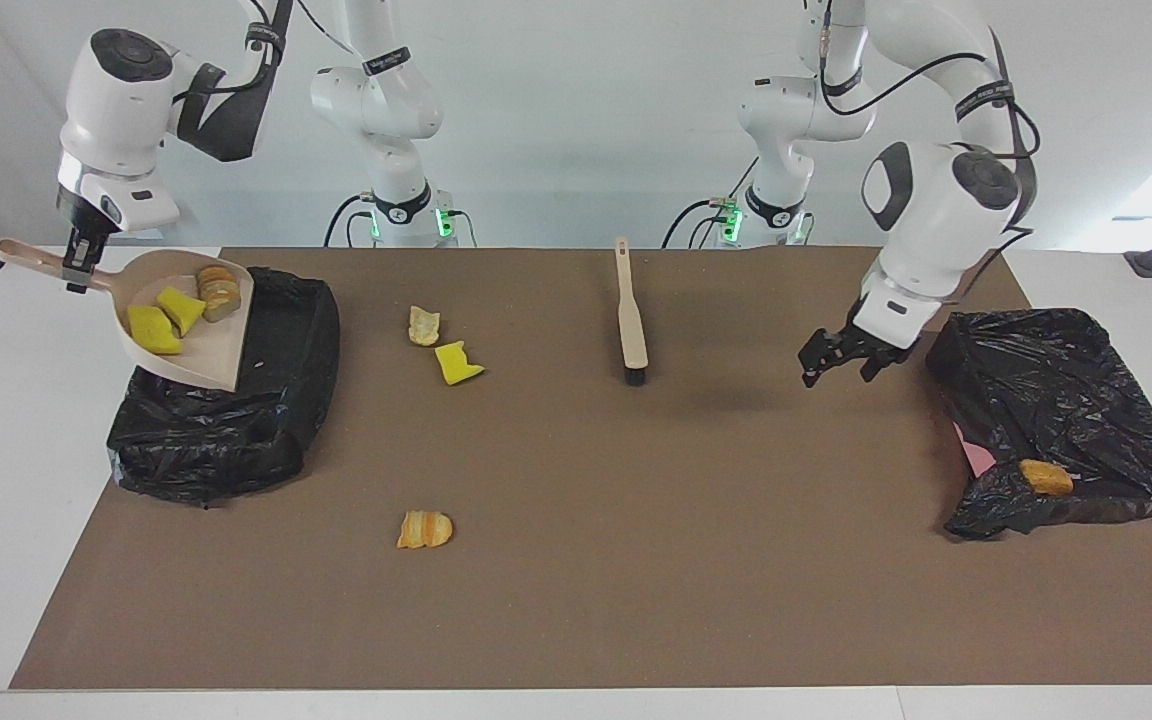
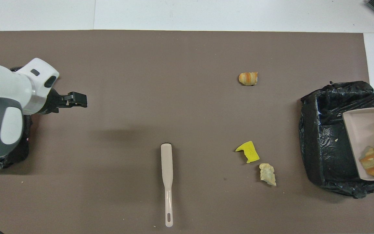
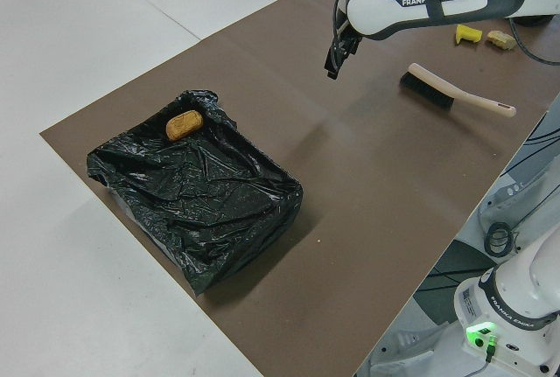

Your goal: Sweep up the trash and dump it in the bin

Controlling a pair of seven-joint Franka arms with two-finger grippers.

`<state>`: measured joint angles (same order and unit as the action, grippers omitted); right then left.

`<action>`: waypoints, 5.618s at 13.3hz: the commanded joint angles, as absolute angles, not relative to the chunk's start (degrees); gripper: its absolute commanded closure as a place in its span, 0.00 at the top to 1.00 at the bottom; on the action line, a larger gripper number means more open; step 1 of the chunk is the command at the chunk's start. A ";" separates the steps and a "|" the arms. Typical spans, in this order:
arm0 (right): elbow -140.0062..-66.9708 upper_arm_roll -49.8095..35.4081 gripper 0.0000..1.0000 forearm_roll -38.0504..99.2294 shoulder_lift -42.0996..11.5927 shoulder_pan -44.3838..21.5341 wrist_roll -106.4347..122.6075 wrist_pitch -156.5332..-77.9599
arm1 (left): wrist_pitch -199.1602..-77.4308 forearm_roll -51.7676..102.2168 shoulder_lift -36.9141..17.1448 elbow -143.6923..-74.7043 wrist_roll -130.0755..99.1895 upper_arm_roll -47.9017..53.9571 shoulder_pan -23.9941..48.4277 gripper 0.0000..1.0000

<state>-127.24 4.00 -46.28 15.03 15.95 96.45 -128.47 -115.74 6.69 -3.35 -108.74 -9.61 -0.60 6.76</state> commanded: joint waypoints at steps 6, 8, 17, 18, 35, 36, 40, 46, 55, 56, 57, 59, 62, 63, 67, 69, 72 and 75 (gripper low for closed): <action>-128.15 2.72 0.00 -63.62 18.19 7.30 83.41 -114.26 | -94.69 3.79 -5.27 -90.73 -0.88 0.09 -0.26 1.00; -127.79 2.72 0.00 -65.82 18.19 7.21 83.41 -114.08 | -92.46 1.15 -4.58 -88.68 -0.62 0.17 0.61 1.00; -119.72 -0.09 0.00 -62.88 16.97 2.37 85.34 -103.53 | -88.69 -0.96 -1.32 -88.95 4.75 0.79 0.97 1.00; -117.97 -0.52 0.00 -61.10 15.57 2.29 84.82 -103.54 | -88.68 -0.88 -0.62 -89.64 5.01 1.49 0.97 1.00; -67.35 -13.98 0.00 -19.54 -27.31 -8.51 0.84 -93.25 | -89.82 -0.53 2.55 -93.08 5.36 1.14 -0.17 1.00; -65.32 -13.71 0.00 -18.90 -29.60 -10.87 -5.13 -93.34 | -89.82 -0.53 2.55 -93.08 5.36 1.14 -0.18 1.00; -57.32 -14.06 0.00 -14.17 -37.51 -18.17 -24.48 -93.78 | -89.82 -0.53 2.55 -93.08 5.36 1.14 0.00 1.00; -54.14 -14.41 0.00 -10.11 -45.25 -25.13 -40.42 -98.87 | -89.74 -0.53 2.55 -92.99 5.36 1.14 -0.09 1.00; -57.03 -14.68 0.00 -9.05 -48.95 -27.86 -42.10 -106.07 | -89.82 -0.53 2.55 -92.99 5.36 1.14 -0.09 1.00; -57.21 -14.68 0.00 -9.05 -49.13 -28.12 -42.01 -106.34 | -89.82 -0.53 2.55 -93.08 5.36 1.14 -0.09 1.00; -58.26 -14.68 0.00 -8.97 -49.13 -28.12 -42.01 -106.35 | -89.82 -0.53 2.55 -92.99 5.36 1.14 -0.09 1.00; -59.06 -14.76 0.03 -8.79 -48.96 -27.51 -41.75 -106.00 | -89.82 -0.53 2.55 -92.99 5.36 1.14 -0.09 1.00; -59.06 -14.68 0.36 -8.44 -48.52 -26.98 -39.39 -107.04 | -89.82 -0.53 2.55 -92.99 5.36 1.14 -0.09 1.00; -59.06 -14.68 0.42 -8.35 -48.08 -26.55 -38.07 -107.83 | -89.82 -0.53 2.55 -93.08 5.36 1.14 -0.09 1.00; -59.24 -14.68 0.70 -7.48 -44.31 -26.89 -39.02 -108.55 | -89.82 -0.53 2.55 -92.99 5.36 1.14 -0.09 1.00; -64.39 -14.50 0.89 -7.82 -39.41 -26.72 -41.73 -107.40 | -89.82 -0.53 2.55 -93.08 5.36 1.14 -0.09 1.00; -70.65 -14.59 1.00 -7.48 -31.23 -24.79 -41.75 -105.92 | -89.82 -0.53 2.55 -93.08 5.36 1.14 -0.09 1.00; -74.78 -14.68 1.00 -4.85 -24.54 -26.19 -42.80 -99.60 | -89.74 -0.53 2.55 -92.99 5.36 1.14 -0.09 1.00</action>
<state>-67.27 -14.42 -7.72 -31.05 -25.99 -41.21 -100.91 -89.86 0.64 1.23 -91.70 4.89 0.94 0.23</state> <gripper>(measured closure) 0.000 0.000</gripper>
